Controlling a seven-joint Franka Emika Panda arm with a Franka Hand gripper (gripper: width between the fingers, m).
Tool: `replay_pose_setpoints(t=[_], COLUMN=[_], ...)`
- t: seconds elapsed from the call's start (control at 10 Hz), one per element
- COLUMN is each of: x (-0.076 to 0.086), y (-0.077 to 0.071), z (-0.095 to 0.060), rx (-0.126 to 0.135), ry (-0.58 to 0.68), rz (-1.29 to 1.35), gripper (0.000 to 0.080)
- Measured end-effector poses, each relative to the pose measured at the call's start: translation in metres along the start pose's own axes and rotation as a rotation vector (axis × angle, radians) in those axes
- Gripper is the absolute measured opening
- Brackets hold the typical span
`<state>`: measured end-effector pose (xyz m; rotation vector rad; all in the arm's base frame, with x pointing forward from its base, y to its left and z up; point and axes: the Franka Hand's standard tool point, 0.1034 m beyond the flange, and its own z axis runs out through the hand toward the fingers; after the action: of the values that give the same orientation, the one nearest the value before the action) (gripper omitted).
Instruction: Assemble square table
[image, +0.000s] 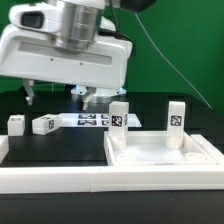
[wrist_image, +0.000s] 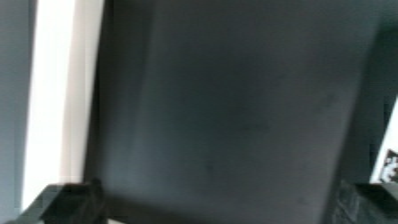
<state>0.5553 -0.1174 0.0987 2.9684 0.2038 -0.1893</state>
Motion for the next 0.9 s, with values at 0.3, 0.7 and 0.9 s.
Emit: replay_pose_setpoints(t=[0.3,0.7,0.9], x=[-0.011,-0.019,-0.053], y=[0.003,0.005,0.017], z=[0.015,0.020,0.032], rx=[0.018,0.078,0.144], ry=[0.031,0.017,-0.012], rz=[0.213,0.426,0.532], gripper=[0.0649,0.0649,0.0649])
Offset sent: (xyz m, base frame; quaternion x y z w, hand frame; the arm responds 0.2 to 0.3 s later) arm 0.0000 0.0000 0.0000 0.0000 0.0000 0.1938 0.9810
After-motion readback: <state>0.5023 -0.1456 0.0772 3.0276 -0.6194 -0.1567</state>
